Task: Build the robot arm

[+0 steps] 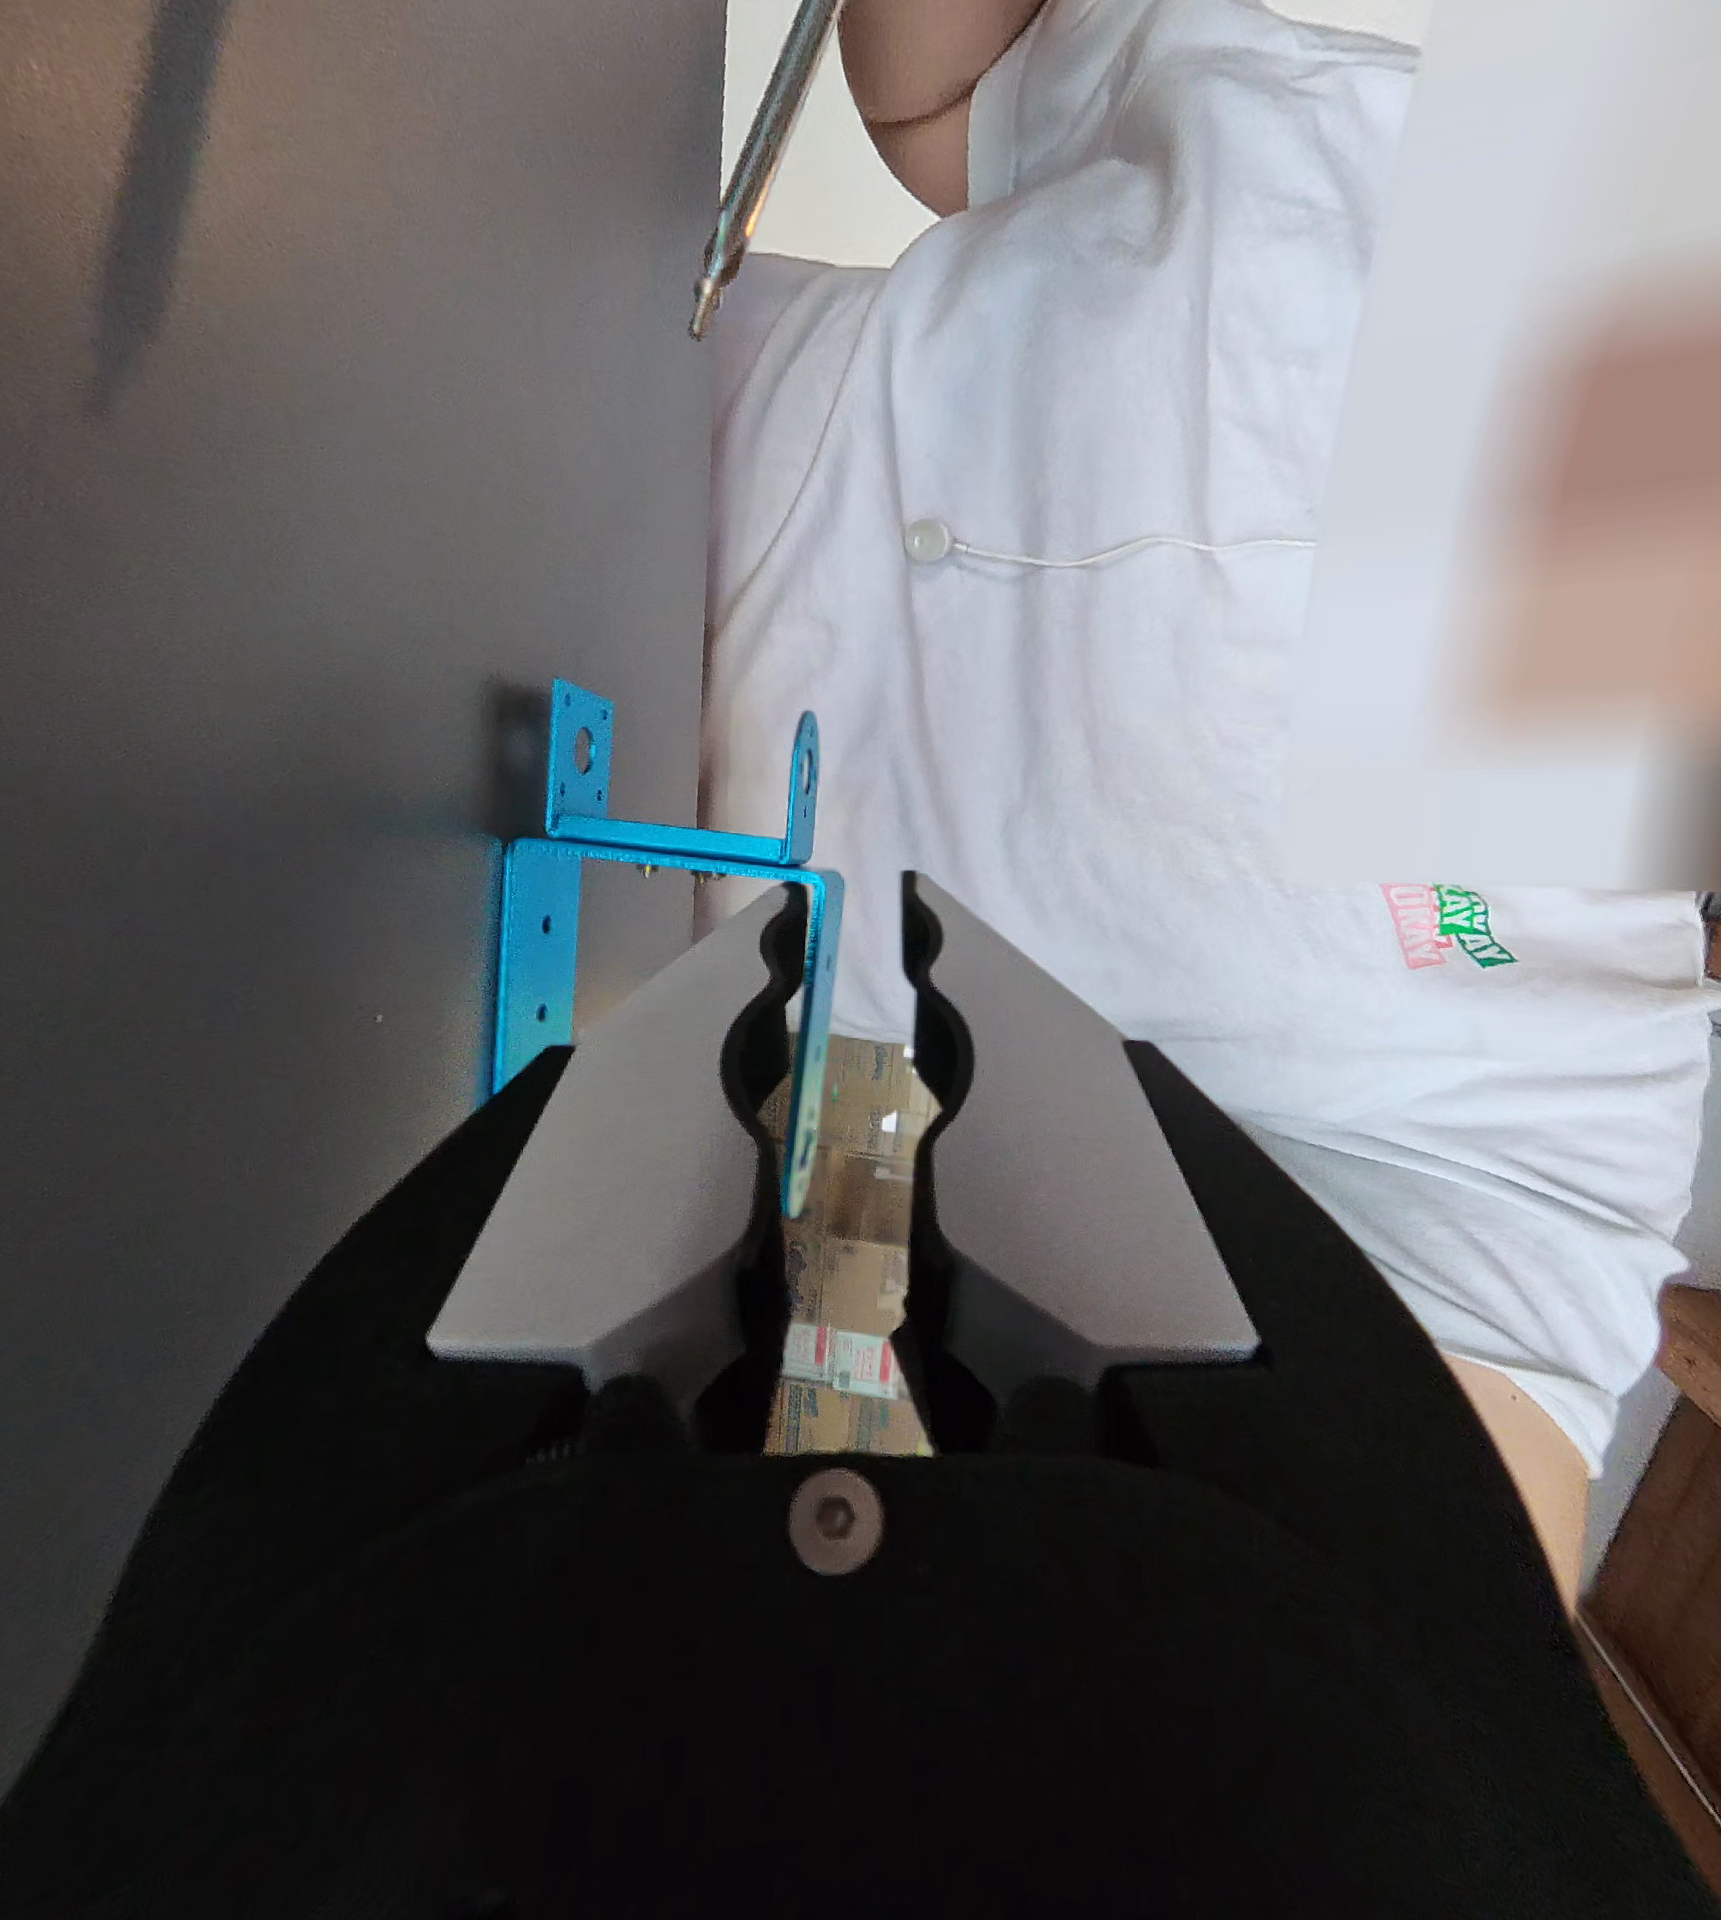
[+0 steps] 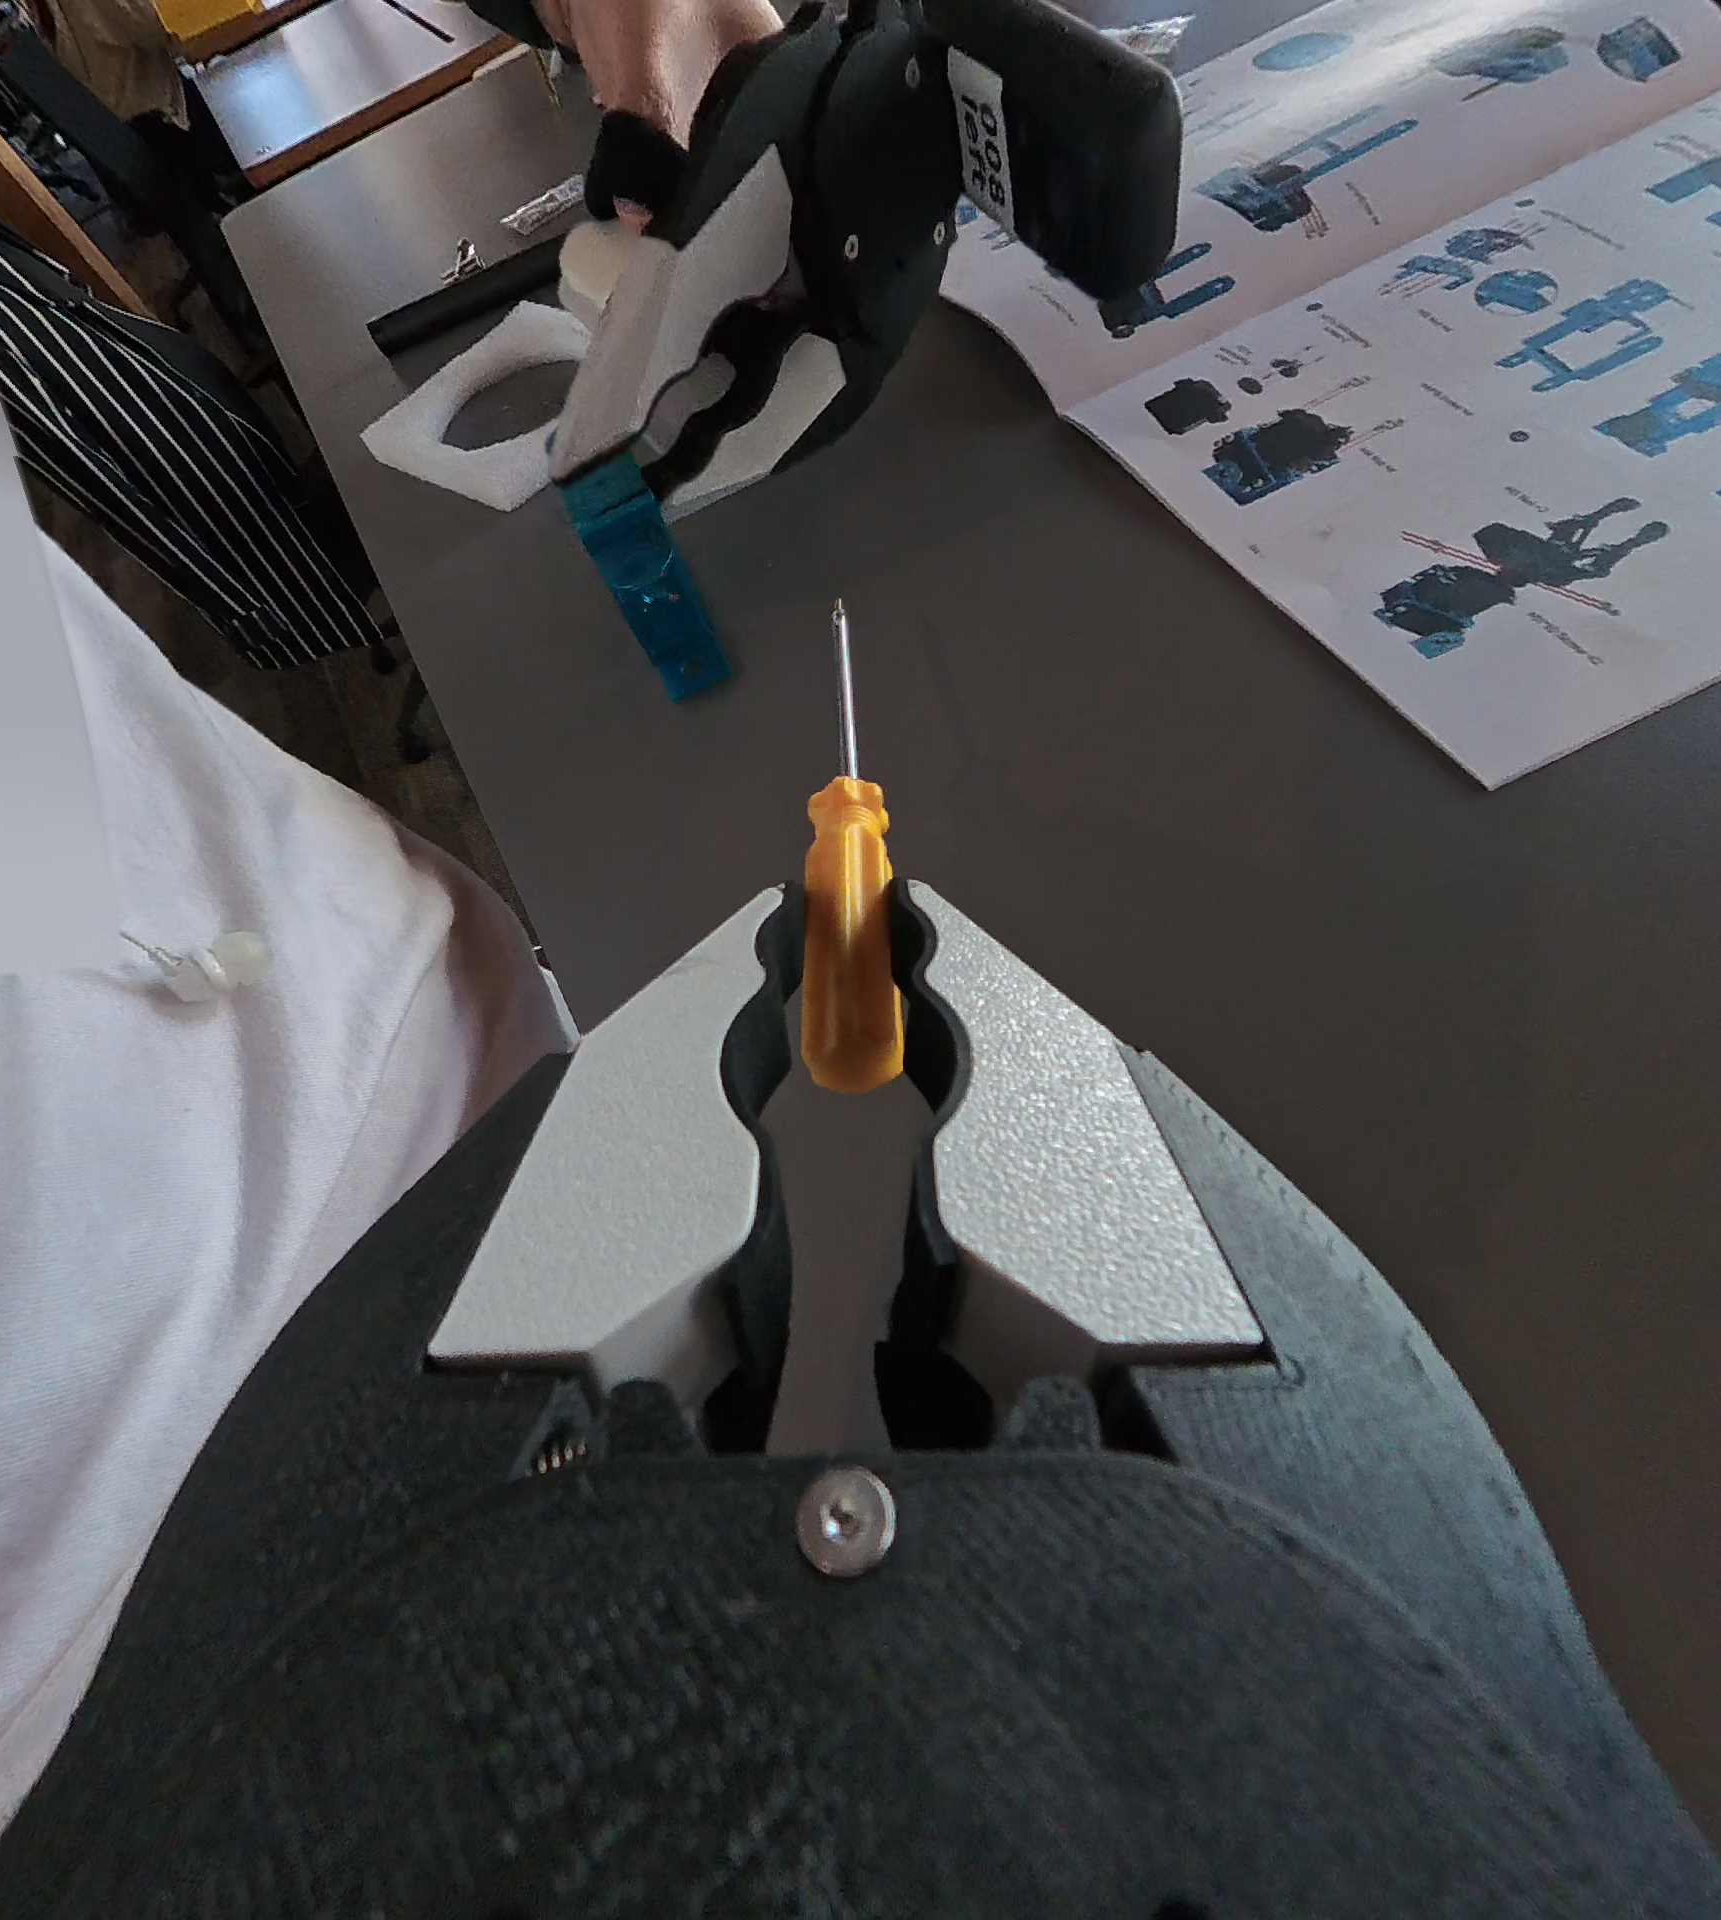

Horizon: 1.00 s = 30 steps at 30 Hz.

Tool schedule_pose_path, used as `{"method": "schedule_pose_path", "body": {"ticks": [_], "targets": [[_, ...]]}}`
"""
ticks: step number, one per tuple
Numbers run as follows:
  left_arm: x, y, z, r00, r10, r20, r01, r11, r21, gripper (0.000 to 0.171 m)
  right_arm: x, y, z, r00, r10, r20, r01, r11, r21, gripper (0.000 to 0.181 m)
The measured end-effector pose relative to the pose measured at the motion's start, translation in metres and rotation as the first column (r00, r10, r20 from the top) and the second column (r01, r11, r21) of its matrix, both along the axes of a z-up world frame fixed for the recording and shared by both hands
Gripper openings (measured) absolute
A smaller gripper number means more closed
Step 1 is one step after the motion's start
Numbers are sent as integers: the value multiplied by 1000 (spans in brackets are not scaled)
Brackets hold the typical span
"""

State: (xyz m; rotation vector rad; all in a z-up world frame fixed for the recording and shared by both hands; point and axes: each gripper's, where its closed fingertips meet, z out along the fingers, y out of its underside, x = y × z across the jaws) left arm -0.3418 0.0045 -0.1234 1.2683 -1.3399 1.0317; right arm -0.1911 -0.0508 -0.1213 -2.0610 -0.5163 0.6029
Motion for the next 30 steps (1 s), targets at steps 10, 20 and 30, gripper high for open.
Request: {"method": "schedule_pose_path", "body": {"ticks": [10, 20, 30], "targets": [[10, 35, 8, 899, 150, 412, -337, 837, 430, 42, -6, 5, -3, 1000, 15, 7, -15, 1000, 0, 15], [-15, 33, -18, 683, -553, 477, -560, 23, 828, 53, -3, 10, -5, 1000, 6, 0, -6, 1000, -27, 14], [3, 48, -13, 553, -763, 334, -610, -98, 786, 7, -7, 16, 3, 998, 51, 33, -51, 999, -19, 14]]}}
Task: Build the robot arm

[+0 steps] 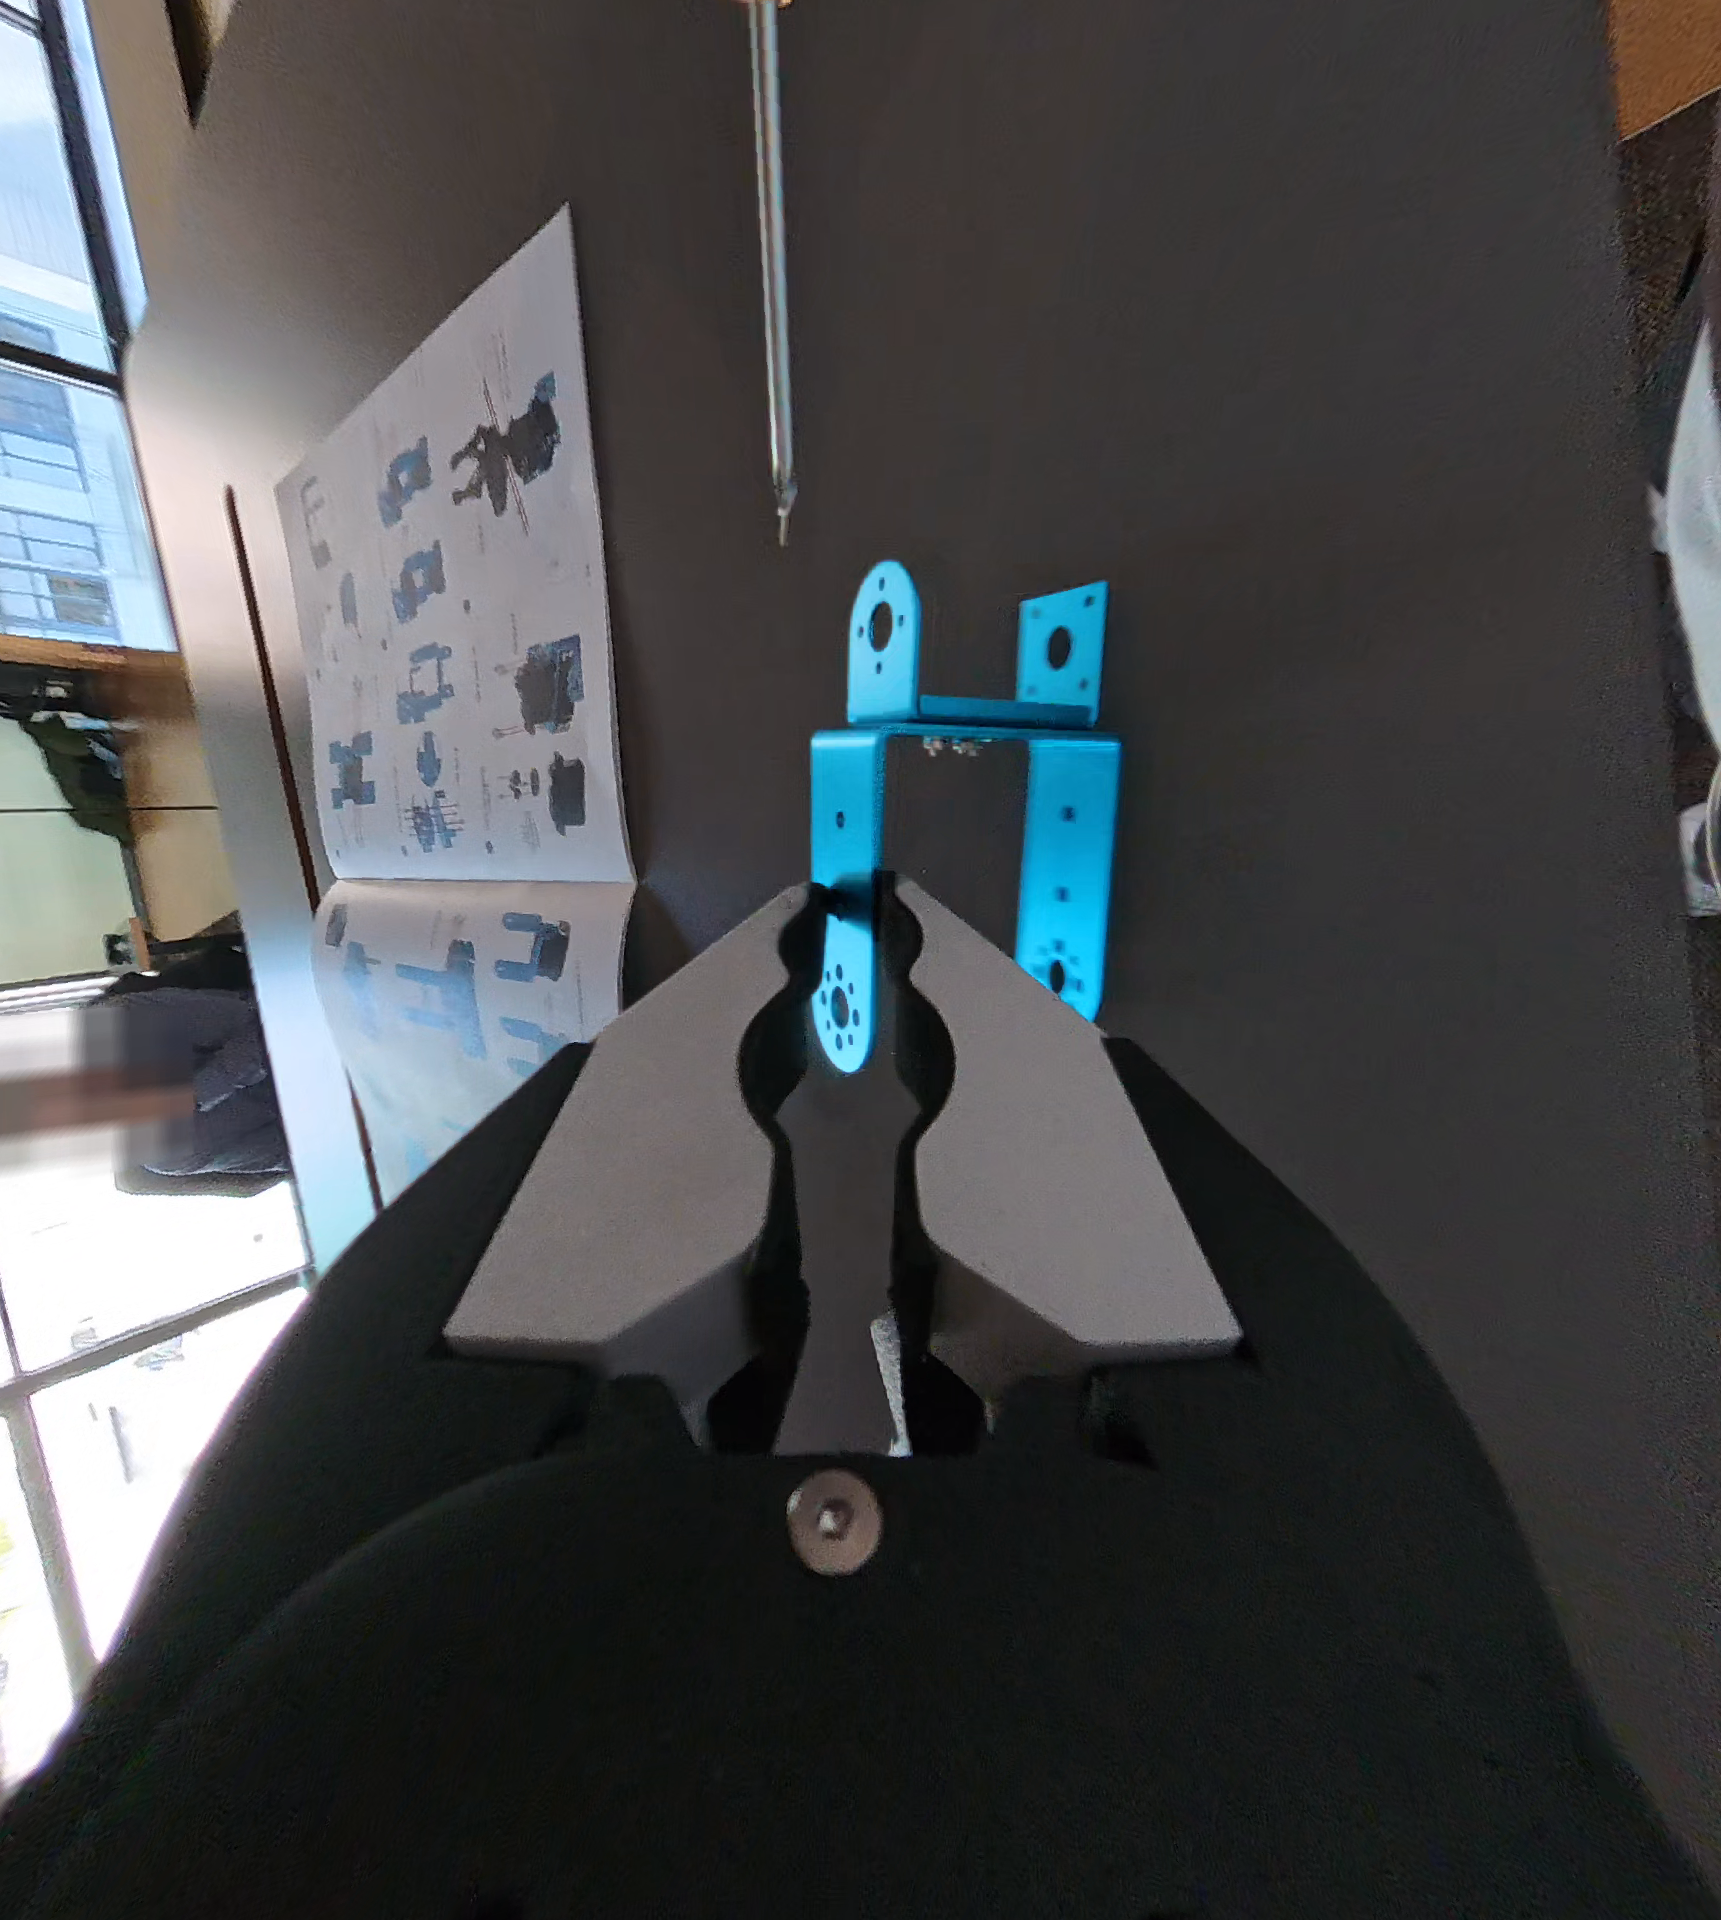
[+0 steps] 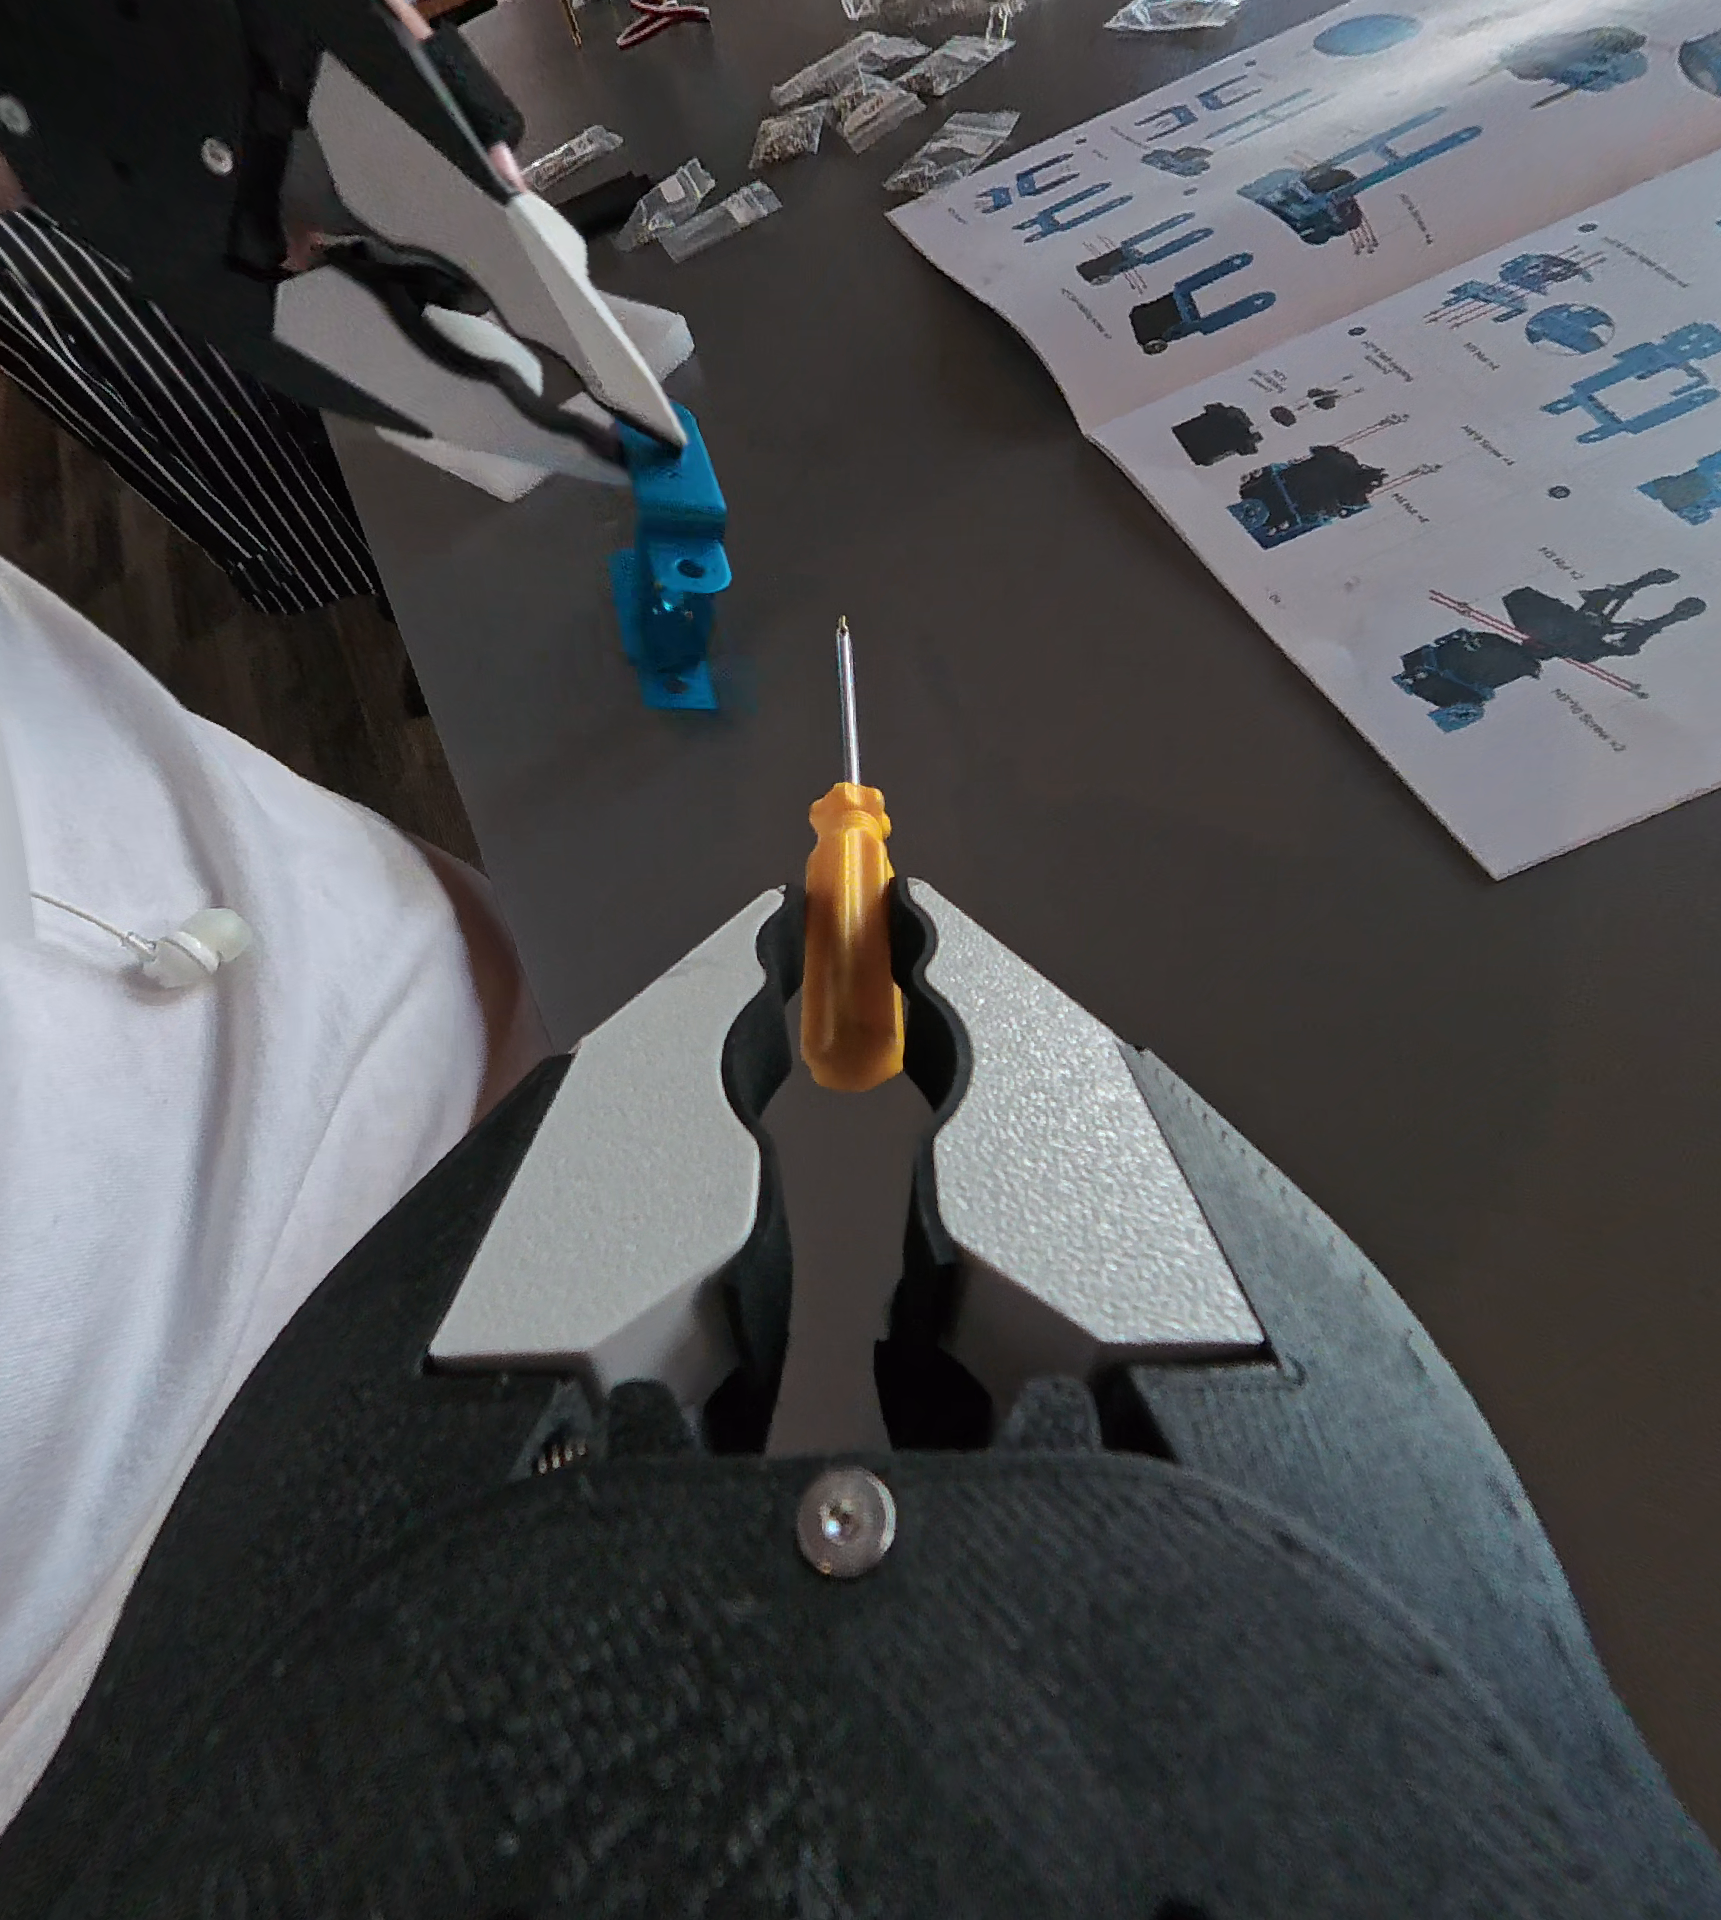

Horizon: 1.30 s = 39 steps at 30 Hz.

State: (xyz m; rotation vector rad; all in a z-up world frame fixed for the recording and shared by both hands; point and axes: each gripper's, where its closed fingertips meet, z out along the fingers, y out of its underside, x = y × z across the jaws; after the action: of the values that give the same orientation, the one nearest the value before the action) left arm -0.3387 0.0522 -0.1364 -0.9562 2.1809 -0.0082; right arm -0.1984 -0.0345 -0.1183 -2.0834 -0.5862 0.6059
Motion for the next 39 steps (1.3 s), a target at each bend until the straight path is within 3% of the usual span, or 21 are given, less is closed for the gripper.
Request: {"method": "schedule_pose_path", "body": {"ticks": [3, 8, 16, 21, 24, 29, 39], "targets": [[6, 24, -6, 998, 51, -48, -56, 992, -117, 1, -2, 3, -1, 1000, 22, 4, -22, 1000, -3, 14], [12, 41, -14, 995, 21, -101, -56, 932, -358, 0, -10, 9, -5, 996, 87, 16, -87, 996, -3, 14], [13, 22, -20, 997, -53, -62, -1, 752, -659, 1, -19, 12, -4, 976, 209, -68, -208, 978, 18, 14], [18, 5, -1, 999, -27, 31, 41, 608, -793, 0, -21, 6, 11, 962, 241, -127, -240, 970, 23, 14], [19, -4, 12, 996, -7, 93, 81, 550, -831, 0, -19, 2, 28, 959, 251, -132, -249, 968, 35, 14], [15, -11, 23, 985, 16, 170, 137, 529, -837, 0, -21, -3, 52, 947, 292, -131, -289, 956, 40, 14], [8, -15, 22, 985, 24, 173, 138, 504, -852, 0, -29, -6, 55, 946, 307, -106, -306, 952, 29, 14]]}}
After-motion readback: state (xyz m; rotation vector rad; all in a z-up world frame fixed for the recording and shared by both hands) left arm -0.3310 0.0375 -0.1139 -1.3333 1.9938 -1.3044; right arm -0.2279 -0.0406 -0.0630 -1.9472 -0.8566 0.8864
